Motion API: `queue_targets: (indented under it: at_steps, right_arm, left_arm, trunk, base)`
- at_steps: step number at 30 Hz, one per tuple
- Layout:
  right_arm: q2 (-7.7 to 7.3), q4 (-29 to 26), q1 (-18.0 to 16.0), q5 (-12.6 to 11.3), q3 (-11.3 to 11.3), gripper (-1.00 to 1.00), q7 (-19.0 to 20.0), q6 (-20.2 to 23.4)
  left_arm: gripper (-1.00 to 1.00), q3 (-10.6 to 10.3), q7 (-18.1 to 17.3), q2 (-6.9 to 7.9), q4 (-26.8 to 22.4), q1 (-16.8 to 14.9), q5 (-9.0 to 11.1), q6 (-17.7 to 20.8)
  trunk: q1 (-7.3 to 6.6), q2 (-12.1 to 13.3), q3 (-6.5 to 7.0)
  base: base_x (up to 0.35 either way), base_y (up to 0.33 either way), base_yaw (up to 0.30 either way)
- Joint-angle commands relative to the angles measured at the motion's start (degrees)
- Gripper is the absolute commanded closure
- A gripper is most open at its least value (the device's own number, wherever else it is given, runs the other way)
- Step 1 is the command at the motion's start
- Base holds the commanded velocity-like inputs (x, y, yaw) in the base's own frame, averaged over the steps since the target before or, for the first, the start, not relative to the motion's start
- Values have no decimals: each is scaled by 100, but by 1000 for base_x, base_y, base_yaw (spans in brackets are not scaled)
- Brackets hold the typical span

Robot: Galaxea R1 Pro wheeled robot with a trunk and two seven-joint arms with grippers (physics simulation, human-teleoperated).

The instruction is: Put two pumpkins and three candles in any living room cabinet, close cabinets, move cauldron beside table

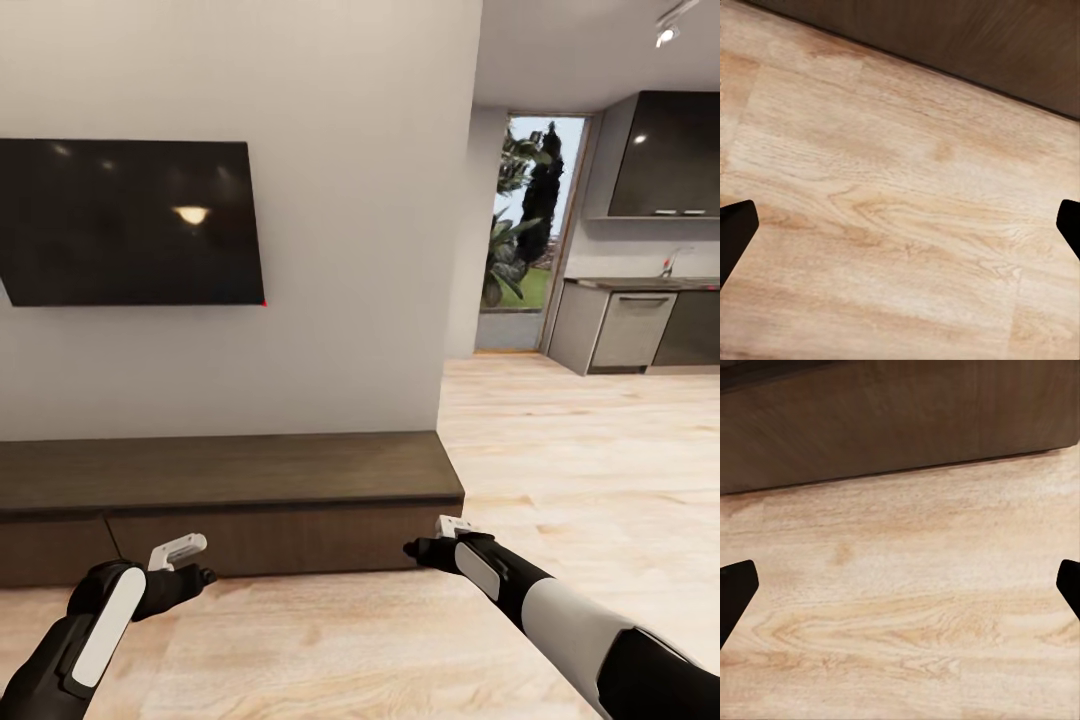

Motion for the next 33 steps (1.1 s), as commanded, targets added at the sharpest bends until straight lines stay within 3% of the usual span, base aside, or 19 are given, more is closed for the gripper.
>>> queue_targets:
  at_steps: [1,19,33]
  right_arm:
    - [-6,-13,-4,-28,30,-100,-17,17]
    - [-8,-54,-4,-28,30,-100,-17,-52]
    - [-4,11,-3,-28,63,-100,-19,3]
  left_arm:
    - [-100,1,51,-1,-3,-3,60,17]
    - [-100,1,51,-6,0,-3,51,14]
    - [-100,0,51,-21,0,-3,51,15]
  trunk:
    - [-23,39,12]
    - [-419,760,330]
    - [-726,1322,463]
  base:
    - [0,0,0]
    - [0,0,0]
    - [0,0,0]
